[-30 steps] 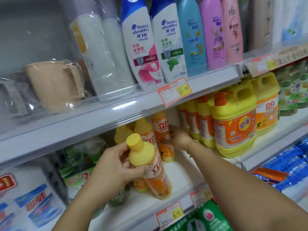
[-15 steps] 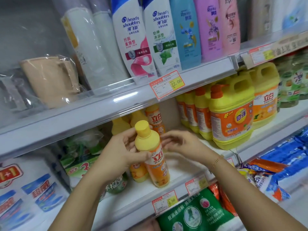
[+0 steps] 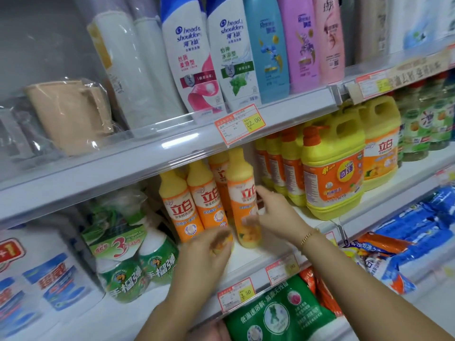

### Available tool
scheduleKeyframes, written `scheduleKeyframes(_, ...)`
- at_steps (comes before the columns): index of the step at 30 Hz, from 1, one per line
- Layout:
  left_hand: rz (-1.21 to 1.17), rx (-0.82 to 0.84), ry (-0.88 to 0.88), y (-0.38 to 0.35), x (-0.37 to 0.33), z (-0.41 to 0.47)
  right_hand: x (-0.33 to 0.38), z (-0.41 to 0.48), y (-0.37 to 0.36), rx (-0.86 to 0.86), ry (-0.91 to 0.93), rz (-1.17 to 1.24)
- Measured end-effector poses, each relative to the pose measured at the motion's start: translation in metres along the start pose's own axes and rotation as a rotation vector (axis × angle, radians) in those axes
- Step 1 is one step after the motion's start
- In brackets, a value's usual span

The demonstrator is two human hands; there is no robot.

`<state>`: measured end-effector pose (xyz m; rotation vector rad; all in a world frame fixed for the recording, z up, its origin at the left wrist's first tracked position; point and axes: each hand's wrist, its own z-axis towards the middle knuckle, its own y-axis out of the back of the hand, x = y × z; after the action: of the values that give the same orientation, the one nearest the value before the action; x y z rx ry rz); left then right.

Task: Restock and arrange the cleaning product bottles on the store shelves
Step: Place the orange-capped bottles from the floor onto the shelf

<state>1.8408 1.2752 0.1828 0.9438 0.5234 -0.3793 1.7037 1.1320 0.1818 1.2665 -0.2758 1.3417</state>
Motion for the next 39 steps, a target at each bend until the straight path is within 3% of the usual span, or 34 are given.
scheduleKeyframes(3, 0.263, 0.254, -0.07, -0.01, 0.025, -0.015, -0.002, 0.027, -0.003, 0.045, -0.073, -0.016)
scheduleKeyframes(5, 0.314, 0.324, -0.077, -0.012, 0.04, -0.017, -0.002, 0.04, -0.008, 0.063, -0.069, -0.03)
scheduleKeyframes(12, 0.19, 0.269, -0.092, -0.021, 0.063, -0.02, -0.012, 0.042, -0.021, 0.035, -0.069, -0.031)
scheduleKeyframes(26, 0.115, 0.238, -0.021, -0.023, 0.076, -0.019, -0.041, 0.054, -0.049, 0.283, -0.23, 0.154)
scheduleKeyframes(39, 0.08, 0.194, -0.055, -0.027, 0.082, -0.021, -0.047, 0.069, -0.066, 0.197, -0.196, 0.053)
